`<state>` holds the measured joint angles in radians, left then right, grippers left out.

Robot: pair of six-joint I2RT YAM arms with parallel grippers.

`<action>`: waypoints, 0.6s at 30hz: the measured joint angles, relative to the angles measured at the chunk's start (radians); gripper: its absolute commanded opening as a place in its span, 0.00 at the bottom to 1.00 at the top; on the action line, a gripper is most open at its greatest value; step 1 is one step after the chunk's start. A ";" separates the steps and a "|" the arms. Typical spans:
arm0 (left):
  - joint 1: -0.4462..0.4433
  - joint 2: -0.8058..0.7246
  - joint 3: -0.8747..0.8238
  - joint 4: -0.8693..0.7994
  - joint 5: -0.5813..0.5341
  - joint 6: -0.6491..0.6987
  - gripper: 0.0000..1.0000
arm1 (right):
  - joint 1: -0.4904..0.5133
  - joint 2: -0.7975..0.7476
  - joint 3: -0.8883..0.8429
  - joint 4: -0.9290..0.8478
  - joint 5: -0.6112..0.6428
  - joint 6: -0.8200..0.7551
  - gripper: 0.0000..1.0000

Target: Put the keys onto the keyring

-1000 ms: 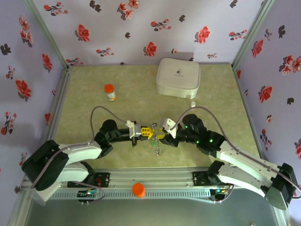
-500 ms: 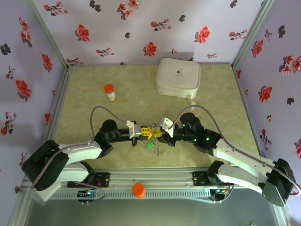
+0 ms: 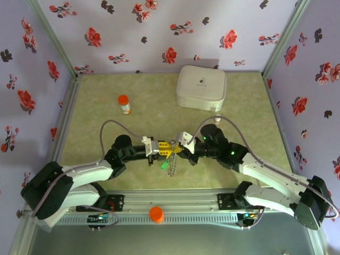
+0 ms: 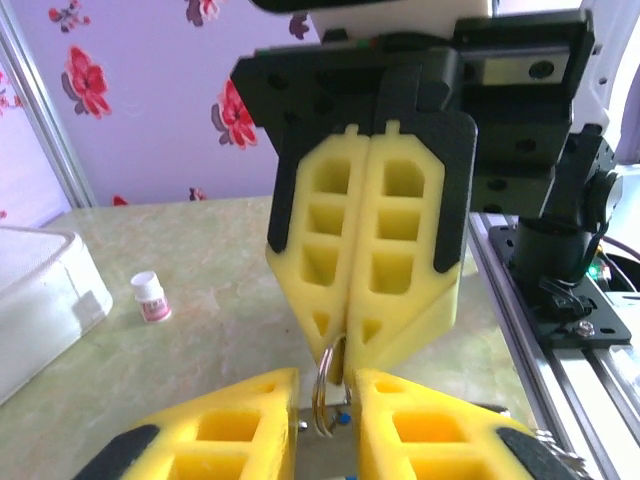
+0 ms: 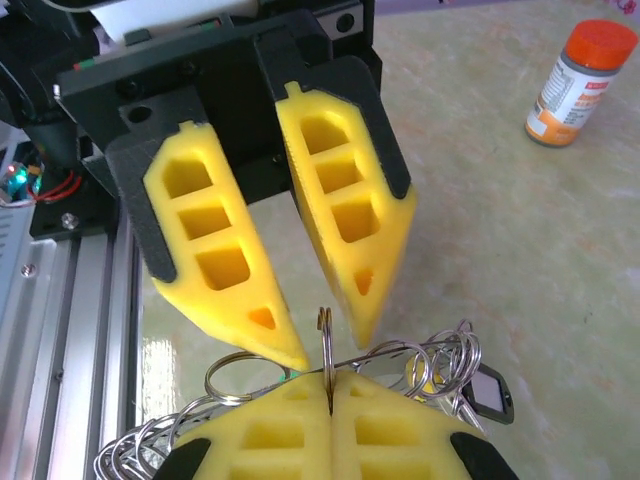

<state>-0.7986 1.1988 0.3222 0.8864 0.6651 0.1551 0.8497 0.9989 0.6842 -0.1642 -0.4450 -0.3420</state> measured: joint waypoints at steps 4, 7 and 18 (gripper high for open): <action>0.000 -0.034 0.046 -0.168 -0.018 0.064 0.23 | 0.001 0.038 0.076 -0.113 0.017 -0.071 0.00; -0.001 -0.037 0.065 -0.238 -0.028 0.097 0.23 | 0.008 0.069 0.122 -0.183 0.027 -0.113 0.00; -0.009 -0.037 0.083 -0.335 -0.027 0.126 0.13 | 0.069 0.190 0.247 -0.345 0.101 -0.227 0.00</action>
<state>-0.8074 1.1614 0.4049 0.5514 0.6384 0.2813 0.9188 1.1893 0.9310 -0.5095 -0.3435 -0.5690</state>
